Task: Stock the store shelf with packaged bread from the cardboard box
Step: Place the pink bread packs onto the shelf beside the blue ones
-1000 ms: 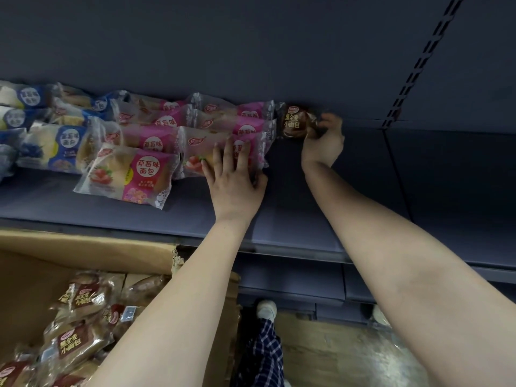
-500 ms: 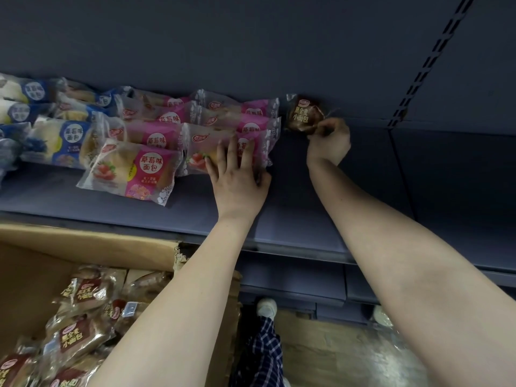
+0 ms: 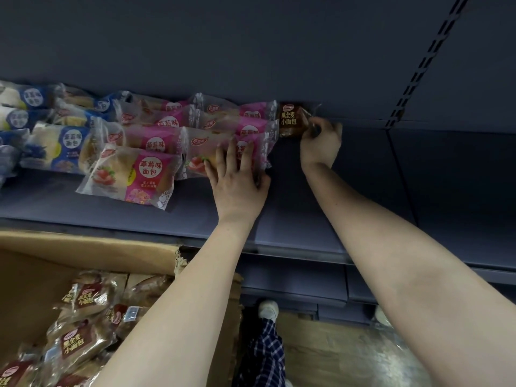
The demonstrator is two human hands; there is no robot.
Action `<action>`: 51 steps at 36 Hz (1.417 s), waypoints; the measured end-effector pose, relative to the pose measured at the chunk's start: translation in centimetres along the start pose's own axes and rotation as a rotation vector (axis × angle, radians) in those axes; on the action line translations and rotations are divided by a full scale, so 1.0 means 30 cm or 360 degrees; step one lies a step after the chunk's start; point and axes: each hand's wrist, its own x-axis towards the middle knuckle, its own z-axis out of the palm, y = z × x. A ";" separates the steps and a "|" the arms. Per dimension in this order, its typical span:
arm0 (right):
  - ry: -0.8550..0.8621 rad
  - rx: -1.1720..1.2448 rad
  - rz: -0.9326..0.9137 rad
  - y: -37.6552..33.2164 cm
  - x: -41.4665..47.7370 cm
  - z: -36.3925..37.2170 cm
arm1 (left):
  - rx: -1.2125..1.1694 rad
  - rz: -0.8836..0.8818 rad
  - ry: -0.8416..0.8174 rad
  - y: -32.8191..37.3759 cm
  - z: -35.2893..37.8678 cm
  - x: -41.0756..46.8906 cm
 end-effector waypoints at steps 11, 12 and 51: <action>-0.0030 -0.0084 -0.0030 -0.038 -0.023 -0.028 | 0.0016 -0.0005 -0.0063 0.002 -0.009 0.003; -0.0050 -0.0101 -0.0046 -0.042 -0.031 -0.035 | 0.0009 -0.0008 -0.0075 0.004 -0.014 0.002; -0.0998 -0.0354 -0.1680 -0.410 -0.711 -0.051 | 0.0295 -0.0669 0.0082 -0.588 -0.495 -0.623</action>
